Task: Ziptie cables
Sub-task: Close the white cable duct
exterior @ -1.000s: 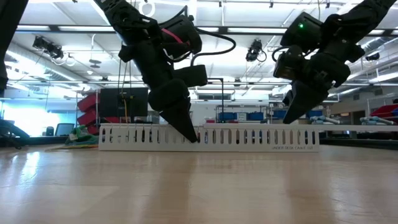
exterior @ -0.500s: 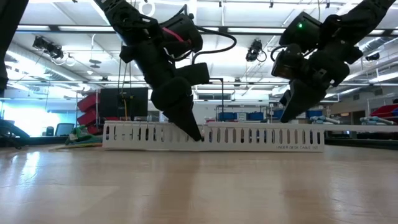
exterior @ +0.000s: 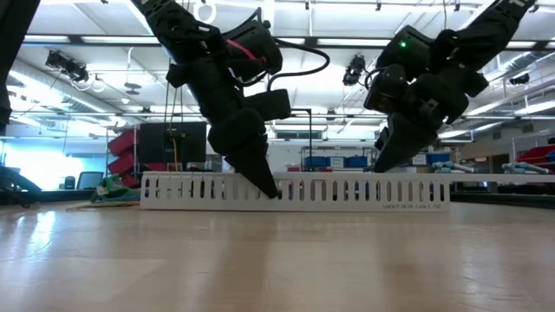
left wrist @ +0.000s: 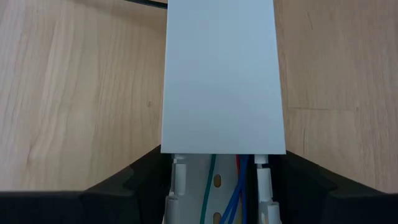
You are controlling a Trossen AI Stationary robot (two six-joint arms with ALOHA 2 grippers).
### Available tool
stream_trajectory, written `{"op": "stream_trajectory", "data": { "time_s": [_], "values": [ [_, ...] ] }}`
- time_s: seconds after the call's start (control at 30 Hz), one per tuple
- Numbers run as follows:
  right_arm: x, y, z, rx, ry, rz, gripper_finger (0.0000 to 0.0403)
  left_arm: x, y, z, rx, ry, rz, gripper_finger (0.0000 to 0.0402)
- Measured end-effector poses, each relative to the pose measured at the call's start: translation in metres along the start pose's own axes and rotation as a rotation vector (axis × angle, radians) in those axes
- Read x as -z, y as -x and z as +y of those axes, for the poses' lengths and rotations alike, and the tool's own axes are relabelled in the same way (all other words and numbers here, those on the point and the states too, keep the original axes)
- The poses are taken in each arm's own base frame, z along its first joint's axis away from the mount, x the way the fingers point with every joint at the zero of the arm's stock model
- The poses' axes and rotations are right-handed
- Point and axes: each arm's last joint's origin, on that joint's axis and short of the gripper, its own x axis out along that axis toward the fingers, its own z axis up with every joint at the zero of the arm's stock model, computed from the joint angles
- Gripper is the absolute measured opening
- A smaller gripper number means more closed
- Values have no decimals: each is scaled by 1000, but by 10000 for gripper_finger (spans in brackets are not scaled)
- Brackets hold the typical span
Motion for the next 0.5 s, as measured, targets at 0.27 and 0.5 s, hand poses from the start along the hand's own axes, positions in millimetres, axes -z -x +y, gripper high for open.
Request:
{"op": "stream_trajectory", "data": {
  "time_s": [0.27,0.5],
  "values": [
    [-13,0,0,7,24,31,0,0,0,0,-5,0,-4,225],
    [-11,0,0,21,18,53,0,0,0,0,-4,-24,8,255]
  ]
}}
